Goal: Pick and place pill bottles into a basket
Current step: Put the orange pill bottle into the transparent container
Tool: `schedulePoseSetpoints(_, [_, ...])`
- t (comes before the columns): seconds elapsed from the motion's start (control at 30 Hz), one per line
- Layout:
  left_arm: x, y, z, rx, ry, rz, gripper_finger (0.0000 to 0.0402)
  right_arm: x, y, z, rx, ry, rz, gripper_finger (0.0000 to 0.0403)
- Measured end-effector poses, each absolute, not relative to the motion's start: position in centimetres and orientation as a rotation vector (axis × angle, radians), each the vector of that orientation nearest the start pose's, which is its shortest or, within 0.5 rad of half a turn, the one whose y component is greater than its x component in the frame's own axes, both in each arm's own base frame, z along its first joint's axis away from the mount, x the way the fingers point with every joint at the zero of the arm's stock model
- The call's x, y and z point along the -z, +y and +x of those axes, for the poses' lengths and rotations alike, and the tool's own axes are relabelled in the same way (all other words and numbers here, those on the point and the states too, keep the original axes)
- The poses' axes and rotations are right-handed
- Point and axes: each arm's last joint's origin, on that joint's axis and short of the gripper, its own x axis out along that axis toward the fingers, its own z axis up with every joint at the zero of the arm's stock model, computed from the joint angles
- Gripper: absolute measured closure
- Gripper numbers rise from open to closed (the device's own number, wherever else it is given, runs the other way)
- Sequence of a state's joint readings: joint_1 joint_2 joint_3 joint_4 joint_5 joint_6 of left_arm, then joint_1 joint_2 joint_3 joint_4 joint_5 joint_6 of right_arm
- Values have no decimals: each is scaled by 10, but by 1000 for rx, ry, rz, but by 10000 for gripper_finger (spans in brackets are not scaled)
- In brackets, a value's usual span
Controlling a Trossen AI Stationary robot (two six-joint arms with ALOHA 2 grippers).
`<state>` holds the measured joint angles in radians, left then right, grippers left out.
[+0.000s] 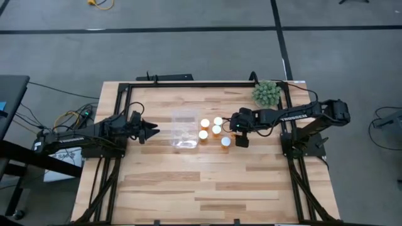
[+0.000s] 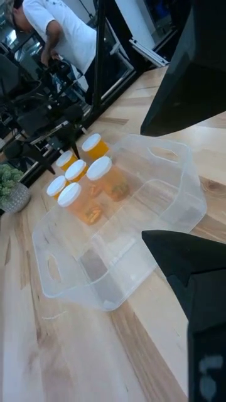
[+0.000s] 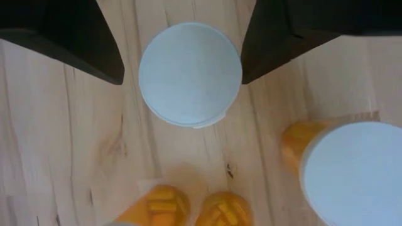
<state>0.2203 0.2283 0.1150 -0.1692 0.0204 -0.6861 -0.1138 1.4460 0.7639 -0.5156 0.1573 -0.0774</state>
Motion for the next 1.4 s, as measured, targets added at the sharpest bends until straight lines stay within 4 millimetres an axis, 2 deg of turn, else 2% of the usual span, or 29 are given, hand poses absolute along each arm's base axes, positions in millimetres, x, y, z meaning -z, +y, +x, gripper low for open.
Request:
schedulePoseSetpoints(1.2, [-168,23,104,-287,201,-713,154,-168,-33,248,196,1209,-87,101])
schedulePoseSetpoints(1.4, [-168,23,104,-287,201,-713,154,-182,-34,255,191,1197,-97,101])
